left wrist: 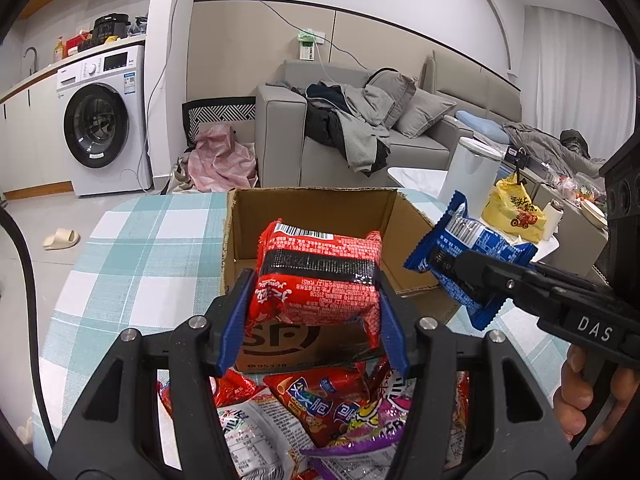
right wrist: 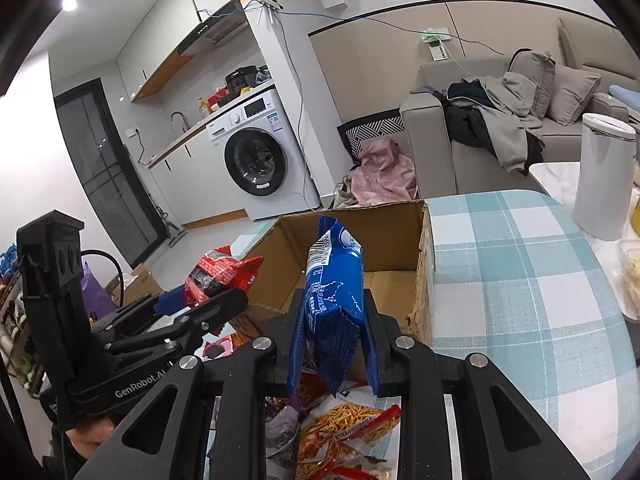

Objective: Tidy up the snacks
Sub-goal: 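Lift the red bag with the left gripper while the right gripper carries the blue bag over the box, then open the left gripper over the box while the right gripper releases the blue bag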

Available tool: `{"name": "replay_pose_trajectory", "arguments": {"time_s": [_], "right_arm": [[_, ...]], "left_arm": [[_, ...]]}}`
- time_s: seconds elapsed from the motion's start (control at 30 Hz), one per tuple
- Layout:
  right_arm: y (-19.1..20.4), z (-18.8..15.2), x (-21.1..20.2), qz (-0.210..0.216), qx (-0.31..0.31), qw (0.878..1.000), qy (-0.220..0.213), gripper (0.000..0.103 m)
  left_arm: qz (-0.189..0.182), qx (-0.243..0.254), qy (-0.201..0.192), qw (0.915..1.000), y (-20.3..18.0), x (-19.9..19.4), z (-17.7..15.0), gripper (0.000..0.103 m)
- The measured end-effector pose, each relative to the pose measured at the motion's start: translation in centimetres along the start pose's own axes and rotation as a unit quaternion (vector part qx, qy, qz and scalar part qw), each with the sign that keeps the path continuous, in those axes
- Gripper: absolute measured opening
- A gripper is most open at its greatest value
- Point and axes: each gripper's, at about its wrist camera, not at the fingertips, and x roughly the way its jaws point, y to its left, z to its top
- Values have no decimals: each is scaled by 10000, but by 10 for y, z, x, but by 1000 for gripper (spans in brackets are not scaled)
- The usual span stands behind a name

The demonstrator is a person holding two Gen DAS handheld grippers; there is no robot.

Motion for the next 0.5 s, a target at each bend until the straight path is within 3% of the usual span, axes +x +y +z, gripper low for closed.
{"name": "replay_pose_trajectory", "arguments": {"time_s": [0.5], "right_arm": [[-15,6,28,-232,247,9991,242,25]], "left_arm": [[69,36,200,9998,0,30,-6,55]]}}
